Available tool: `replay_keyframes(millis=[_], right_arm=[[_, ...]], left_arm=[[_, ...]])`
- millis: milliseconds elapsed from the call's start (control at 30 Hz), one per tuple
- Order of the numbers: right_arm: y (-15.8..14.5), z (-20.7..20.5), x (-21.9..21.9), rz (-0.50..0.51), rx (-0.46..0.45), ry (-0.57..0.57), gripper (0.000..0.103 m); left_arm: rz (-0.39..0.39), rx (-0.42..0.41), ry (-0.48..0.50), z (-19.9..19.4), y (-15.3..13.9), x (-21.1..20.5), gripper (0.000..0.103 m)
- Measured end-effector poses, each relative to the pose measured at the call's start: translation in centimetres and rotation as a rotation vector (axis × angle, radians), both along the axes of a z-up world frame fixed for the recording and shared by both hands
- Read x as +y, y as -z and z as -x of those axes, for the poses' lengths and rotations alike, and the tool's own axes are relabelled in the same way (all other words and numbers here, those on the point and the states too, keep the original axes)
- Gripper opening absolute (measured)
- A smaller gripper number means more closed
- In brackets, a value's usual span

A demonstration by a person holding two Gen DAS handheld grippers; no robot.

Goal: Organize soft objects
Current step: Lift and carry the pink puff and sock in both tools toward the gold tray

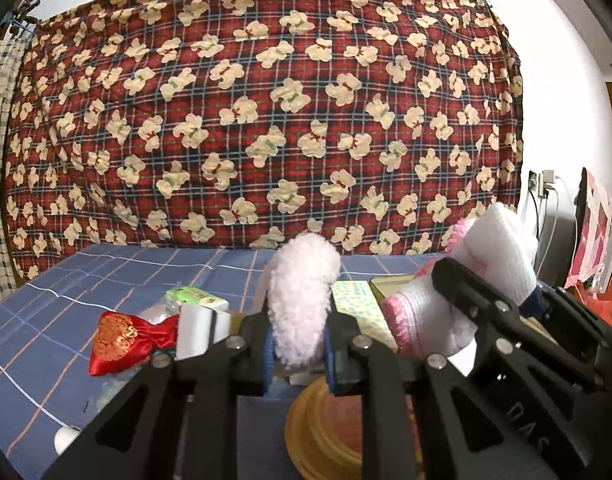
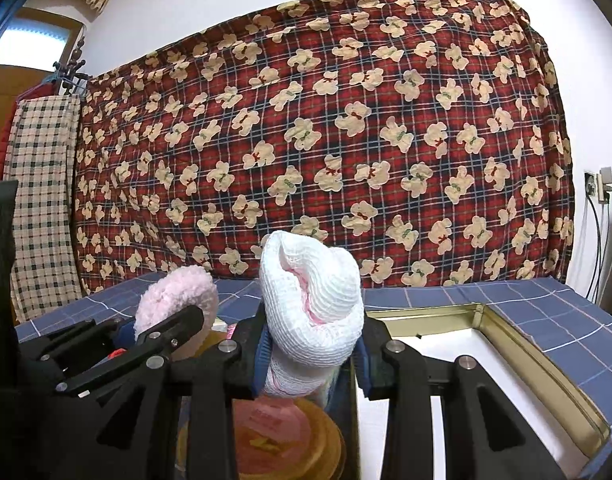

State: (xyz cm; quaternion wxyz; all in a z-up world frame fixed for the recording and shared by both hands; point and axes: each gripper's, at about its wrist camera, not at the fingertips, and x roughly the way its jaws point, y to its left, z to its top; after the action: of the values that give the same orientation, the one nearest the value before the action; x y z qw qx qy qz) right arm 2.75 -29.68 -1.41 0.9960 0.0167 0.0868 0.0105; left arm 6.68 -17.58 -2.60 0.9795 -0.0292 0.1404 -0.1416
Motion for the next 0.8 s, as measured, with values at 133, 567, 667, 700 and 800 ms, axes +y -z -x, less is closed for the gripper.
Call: replay_keyframes(millis=[133, 567, 667, 700, 800], right_arm=[[0.0, 0.5, -0.6, -0.002, -0.006, 0.014, 0.037], [0.0, 1.3, -2.2, -0.028, -0.002, 0.039, 0.037], [-0.1, 1.5, -2.3, -0.020, -0.010, 0.038, 0.037], [0.0, 1.5, -2.4, -0.009, -0.009, 0.039, 0.037], [0.0, 1.7, -2.9, -0.010, 0.000, 0.041, 0.037]], left_arm=[[0.006, -0.002, 0.019, 0.3, 0.0, -0.7, 0.017], [0.020, 0.012, 0.062, 0.4, 0.0, -2.0, 0.017], [0.017, 0.032, 0.075, 0.2, 0.1, -2.4, 0.017], [0.022, 0.038, 0.080, 0.2, 0.1, -2.5, 0.017], [0.025, 0.053, 0.095, 0.2, 0.1, -3.1, 0.017]])
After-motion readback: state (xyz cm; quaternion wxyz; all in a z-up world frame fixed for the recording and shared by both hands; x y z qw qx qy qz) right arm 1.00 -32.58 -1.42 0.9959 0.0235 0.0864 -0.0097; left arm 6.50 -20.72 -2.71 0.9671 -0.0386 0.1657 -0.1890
